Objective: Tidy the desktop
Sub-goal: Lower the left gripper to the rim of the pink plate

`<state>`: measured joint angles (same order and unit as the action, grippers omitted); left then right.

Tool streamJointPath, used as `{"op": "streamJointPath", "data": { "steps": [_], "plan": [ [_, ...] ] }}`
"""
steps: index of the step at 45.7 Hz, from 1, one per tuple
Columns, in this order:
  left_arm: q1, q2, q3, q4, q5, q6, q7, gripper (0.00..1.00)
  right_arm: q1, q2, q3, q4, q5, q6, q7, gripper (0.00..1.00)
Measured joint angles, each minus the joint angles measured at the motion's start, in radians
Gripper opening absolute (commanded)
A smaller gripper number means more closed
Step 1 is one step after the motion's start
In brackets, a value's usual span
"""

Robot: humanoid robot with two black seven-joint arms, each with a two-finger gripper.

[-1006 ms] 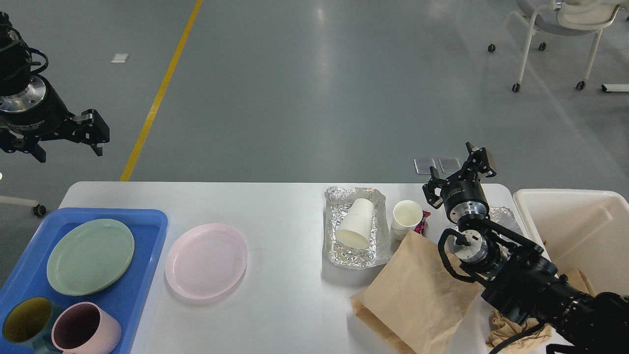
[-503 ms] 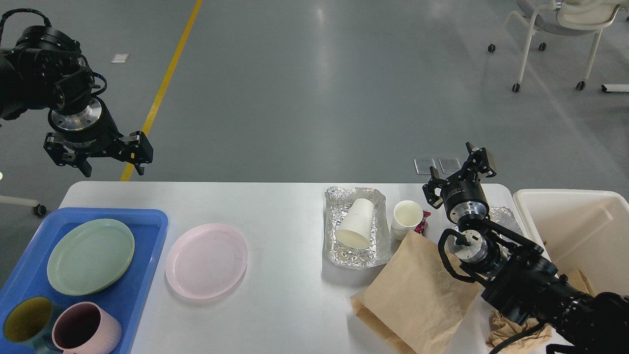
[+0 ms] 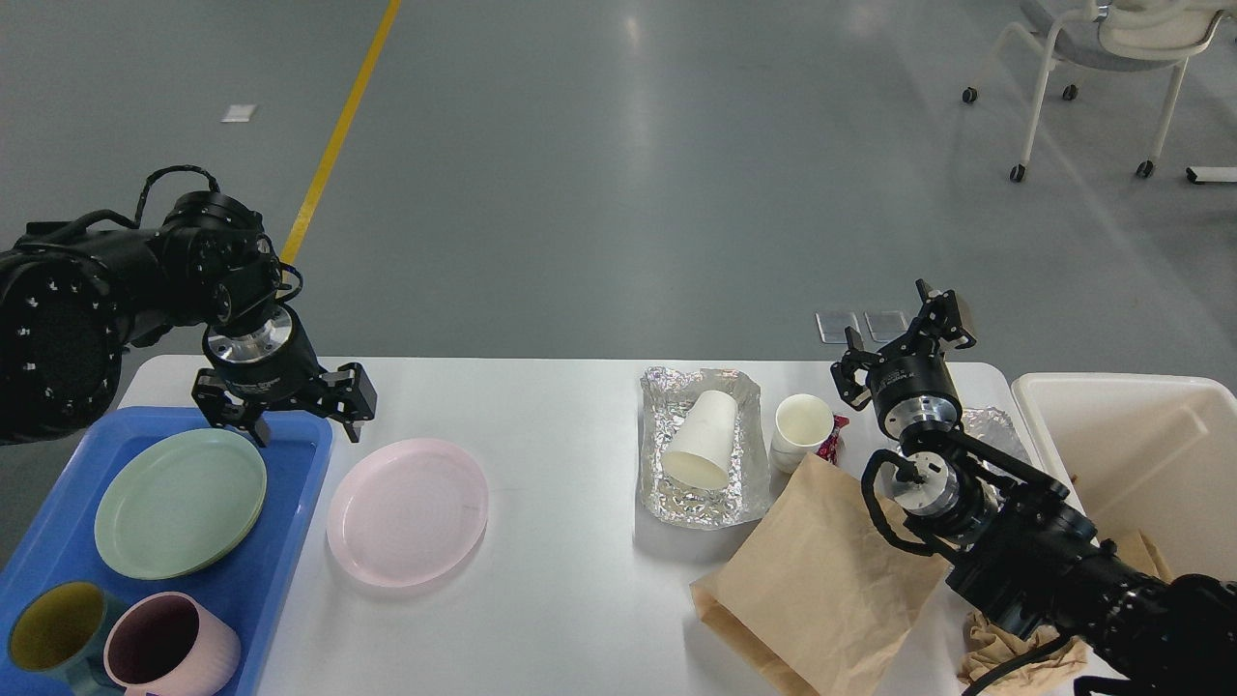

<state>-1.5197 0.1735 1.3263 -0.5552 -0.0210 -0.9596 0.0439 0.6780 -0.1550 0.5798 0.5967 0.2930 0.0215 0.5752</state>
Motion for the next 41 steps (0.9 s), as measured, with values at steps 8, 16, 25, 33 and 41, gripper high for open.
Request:
{"op": "streamJointPath", "data": {
  "steps": [8, 16, 25, 33, 41],
  "plan": [
    [0.045, 0.004, -0.061, -0.001, -0.007, 0.0, 0.001, 0.87, 0.0, 0.0, 0.0, 0.0, 0.0, 0.0, 0.0, 1.0],
    [0.099, -0.004, -0.068, -0.002, -0.008, 0.0, 0.001, 0.88, 0.0, 0.0, 0.0, 0.0, 0.0, 0.0, 0.0, 1.0],
    [0.144, 0.001, -0.069, -0.001, -0.005, 0.009, 0.002, 0.88, 0.0, 0.0, 0.0, 0.0, 0.0, 0.0, 0.0, 1.0],
    [0.189, 0.001, -0.081, 0.001, -0.006, 0.036, 0.002, 0.88, 0.0, 0.0, 0.0, 0.0, 0.0, 0.0, 0.0, 1.0],
    [0.226, 0.003, -0.101, 0.001, -0.007, 0.099, 0.002, 0.88, 0.0, 0.0, 0.0, 0.0, 0.0, 0.0, 0.0, 1.0]
  ]
}}
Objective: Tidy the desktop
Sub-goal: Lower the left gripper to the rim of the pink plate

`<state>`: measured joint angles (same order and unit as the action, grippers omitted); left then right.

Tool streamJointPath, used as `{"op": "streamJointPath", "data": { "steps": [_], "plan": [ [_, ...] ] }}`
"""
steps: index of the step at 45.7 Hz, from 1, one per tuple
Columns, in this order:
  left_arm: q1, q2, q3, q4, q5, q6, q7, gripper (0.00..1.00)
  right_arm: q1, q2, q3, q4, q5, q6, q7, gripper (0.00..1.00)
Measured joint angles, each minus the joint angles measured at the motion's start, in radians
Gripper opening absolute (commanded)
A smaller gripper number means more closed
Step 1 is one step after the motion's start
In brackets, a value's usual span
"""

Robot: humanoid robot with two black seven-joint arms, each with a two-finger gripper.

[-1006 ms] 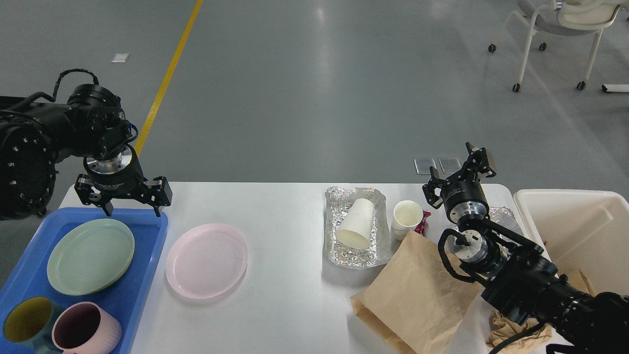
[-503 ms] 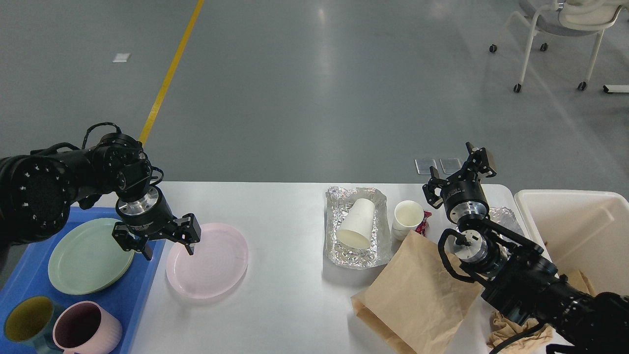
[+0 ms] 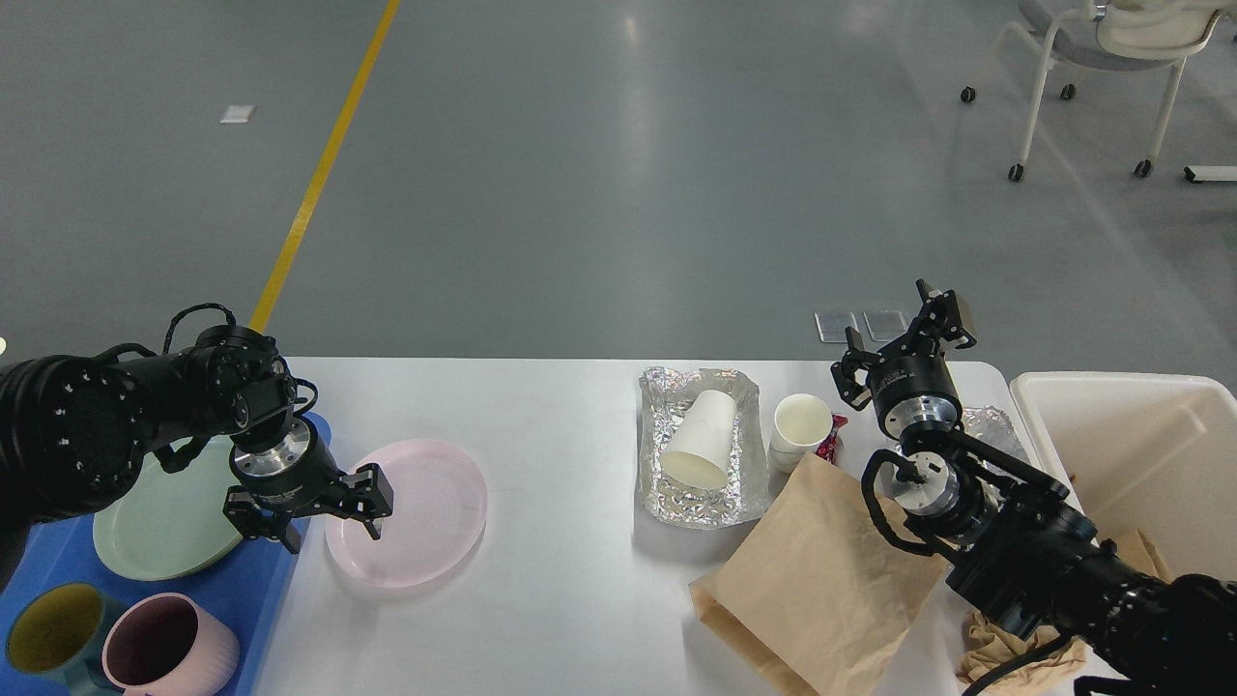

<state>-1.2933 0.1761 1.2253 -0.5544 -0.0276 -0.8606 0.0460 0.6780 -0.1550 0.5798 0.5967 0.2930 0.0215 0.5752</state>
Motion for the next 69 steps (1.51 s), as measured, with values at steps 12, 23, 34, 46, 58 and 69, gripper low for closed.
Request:
{"op": "streamJointPath", "data": {
  "steps": [12, 23, 34, 46, 58, 69],
  "plan": [
    [0.025, 0.012, -0.004, 0.0, 0.0, 0.05, 0.0, 0.88, 0.0, 0.0, 0.0, 0.0, 0.0, 0.0, 0.0, 1.0],
    [0.045, 0.018, -0.008, 0.0, -0.002, 0.065, 0.0, 0.88, 0.0, 0.0, 0.0, 0.0, 0.0, 0.0, 0.0, 1.0],
    [0.071, 0.018, -0.021, 0.001, -0.002, 0.117, 0.001, 0.88, 0.0, 0.0, 0.0, 0.0, 0.0, 0.0, 0.0, 1.0],
    [0.078, 0.018, -0.035, 0.001, -0.002, 0.161, 0.001, 0.83, 0.0, 0.0, 0.0, 0.0, 0.0, 0.0, 0.0, 1.0],
    [0.082, 0.017, -0.043, 0.001, -0.002, 0.2, 0.0, 0.83, 0.0, 0.0, 0.0, 0.0, 0.0, 0.0, 0.0, 1.0],
    [0.089, 0.017, -0.058, 0.001, -0.001, 0.2, 0.0, 0.83, 0.0, 0.0, 0.0, 0.0, 0.0, 0.0, 0.0, 1.0]
  ]
}}
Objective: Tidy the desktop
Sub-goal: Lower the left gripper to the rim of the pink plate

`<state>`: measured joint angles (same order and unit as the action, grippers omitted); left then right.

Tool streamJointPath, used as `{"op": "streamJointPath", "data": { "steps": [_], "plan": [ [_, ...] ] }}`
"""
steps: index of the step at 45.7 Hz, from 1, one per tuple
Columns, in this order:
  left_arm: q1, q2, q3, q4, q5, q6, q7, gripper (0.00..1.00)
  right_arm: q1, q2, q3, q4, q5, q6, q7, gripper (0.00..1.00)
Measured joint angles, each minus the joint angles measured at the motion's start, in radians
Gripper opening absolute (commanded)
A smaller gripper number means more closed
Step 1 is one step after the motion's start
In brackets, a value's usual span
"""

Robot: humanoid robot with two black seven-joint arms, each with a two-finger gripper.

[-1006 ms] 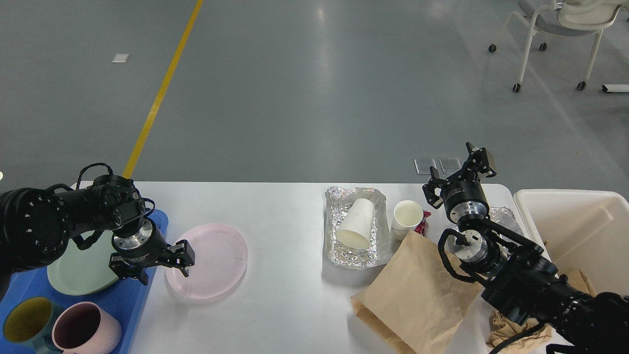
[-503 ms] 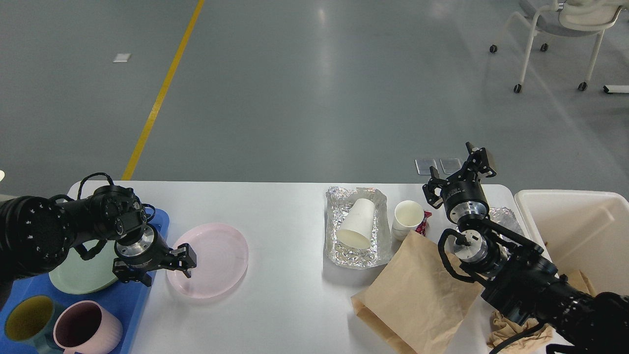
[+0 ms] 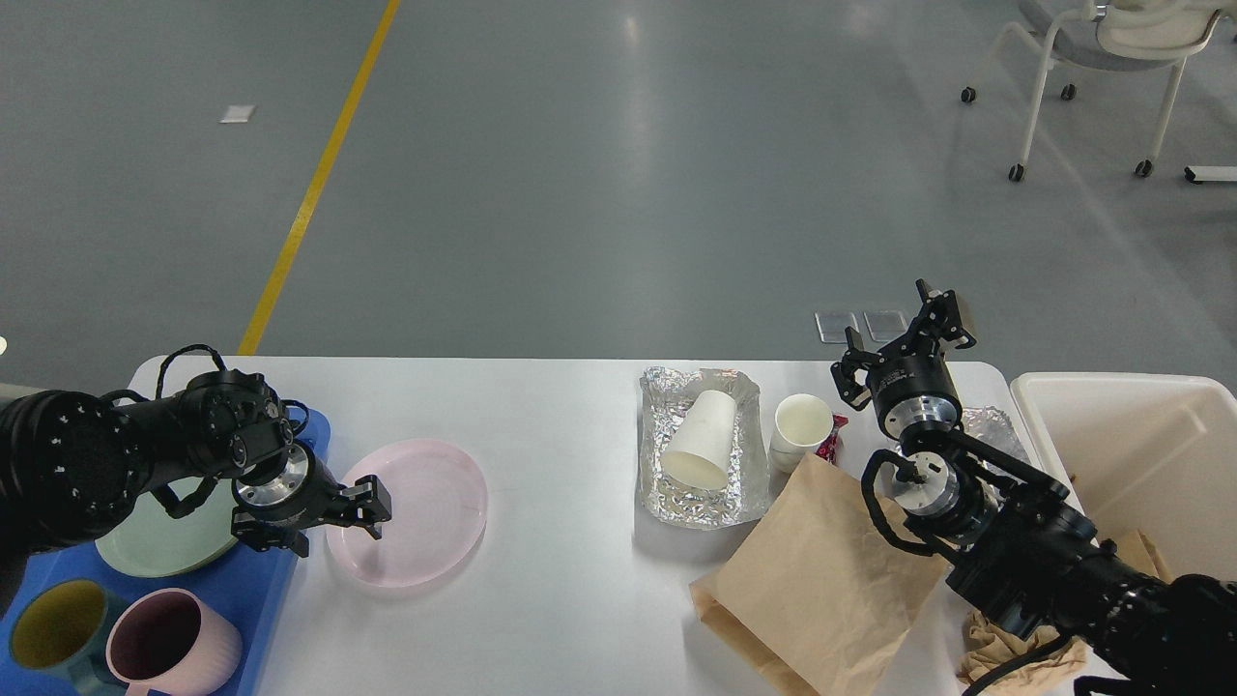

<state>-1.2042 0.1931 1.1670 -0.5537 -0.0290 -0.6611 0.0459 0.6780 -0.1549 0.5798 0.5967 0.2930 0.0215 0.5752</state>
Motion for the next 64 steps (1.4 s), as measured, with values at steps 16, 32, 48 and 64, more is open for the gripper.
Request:
{"op": "streamJointPath", "data": {
  "steps": [16, 32, 48, 64],
  "plan": [
    [0.002, 0.0, -0.007, 0.0, 0.001, 0.0, 0.0, 0.7, 0.0, 0.0, 0.0, 0.0, 0.0, 0.0, 0.0, 1.0],
    [0.01, -0.004, -0.006, 0.0, 0.002, 0.004, 0.004, 0.46, 0.0, 0.0, 0.0, 0.0, 0.0, 0.0, 0.0, 1.0],
    [0.01, -0.004, 0.0, 0.0, 0.01, -0.036, 0.007, 0.31, 0.0, 0.0, 0.0, 0.0, 0.0, 0.0, 0.0, 1.0],
    [0.013, -0.005, 0.002, 0.001, 0.011, -0.019, 0.008, 0.27, 0.0, 0.0, 0.0, 0.0, 0.0, 0.0, 0.0, 1.0]
  ]
}}
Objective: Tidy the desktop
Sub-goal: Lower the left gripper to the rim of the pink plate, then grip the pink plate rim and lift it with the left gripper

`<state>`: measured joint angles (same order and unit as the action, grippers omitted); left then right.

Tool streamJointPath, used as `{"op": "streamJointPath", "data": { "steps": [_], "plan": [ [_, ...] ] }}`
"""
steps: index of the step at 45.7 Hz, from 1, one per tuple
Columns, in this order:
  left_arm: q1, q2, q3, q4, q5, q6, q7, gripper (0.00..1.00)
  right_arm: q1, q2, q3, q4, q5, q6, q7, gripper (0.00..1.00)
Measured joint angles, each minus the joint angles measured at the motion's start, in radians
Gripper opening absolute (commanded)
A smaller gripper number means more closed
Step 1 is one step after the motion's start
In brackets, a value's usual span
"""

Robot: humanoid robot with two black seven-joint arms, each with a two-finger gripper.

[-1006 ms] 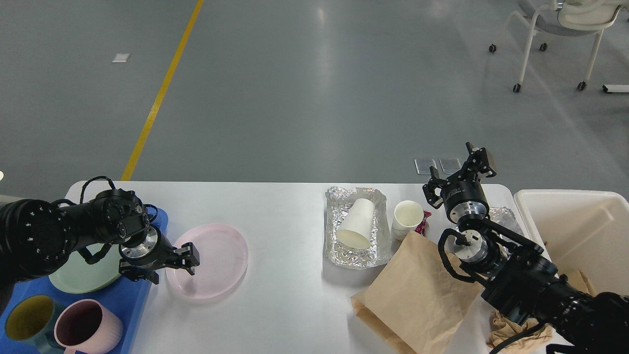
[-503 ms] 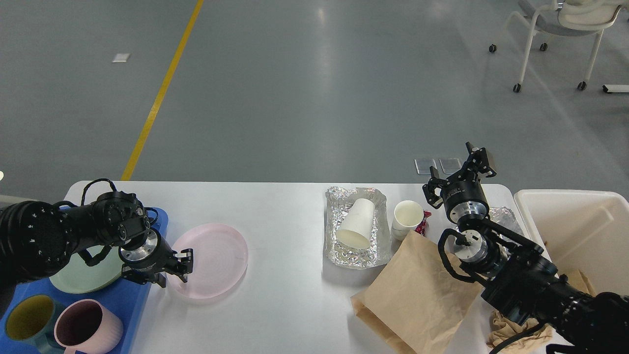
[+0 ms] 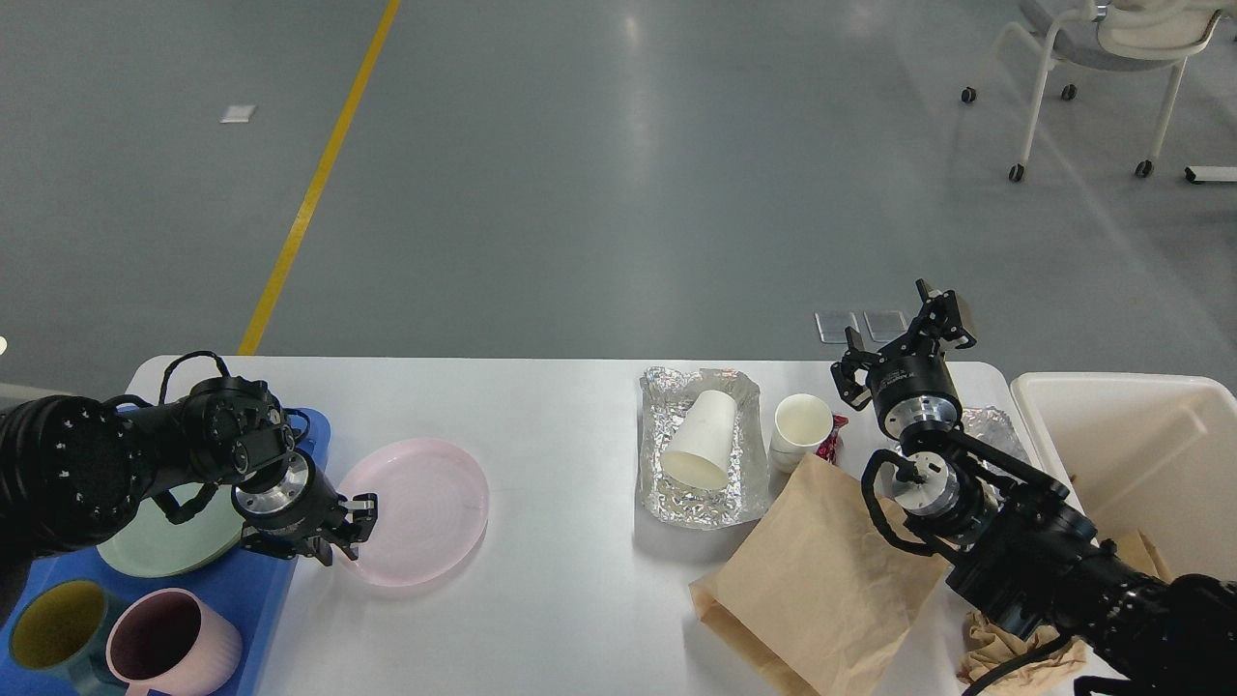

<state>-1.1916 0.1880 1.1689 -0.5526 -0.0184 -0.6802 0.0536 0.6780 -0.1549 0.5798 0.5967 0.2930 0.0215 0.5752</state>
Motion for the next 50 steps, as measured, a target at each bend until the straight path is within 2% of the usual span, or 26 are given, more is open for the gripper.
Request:
{"op": "streamJointPath", "data": {
  "steps": [8, 15, 29, 41, 50],
  "plan": [
    [0.007, -0.001, -0.002, 0.0, 0.0, 0.002, 0.0, 0.24, 0.0, 0.0, 0.0, 0.0, 0.0, 0.0, 0.0, 1.0],
    [0.01, -0.001, -0.006, 0.0, 0.0, 0.001, 0.0, 0.12, 0.0, 0.0, 0.0, 0.0, 0.0, 0.0, 0.0, 1.0],
    [0.011, 0.001, -0.005, 0.001, 0.0, -0.013, 0.0, 0.11, 0.0, 0.0, 0.0, 0.0, 0.0, 0.0, 0.0, 1.0],
    [0.011, 0.001, -0.006, 0.001, 0.0, -0.015, 0.0, 0.01, 0.0, 0.0, 0.0, 0.0, 0.0, 0.0, 0.0, 1.0],
    [-0.013, 0.004, -0.007, 0.0, 0.0, -0.034, -0.003, 0.0, 0.0, 0.0, 0.0, 0.0, 0.0, 0.0, 0.0, 1.0]
  ]
}}
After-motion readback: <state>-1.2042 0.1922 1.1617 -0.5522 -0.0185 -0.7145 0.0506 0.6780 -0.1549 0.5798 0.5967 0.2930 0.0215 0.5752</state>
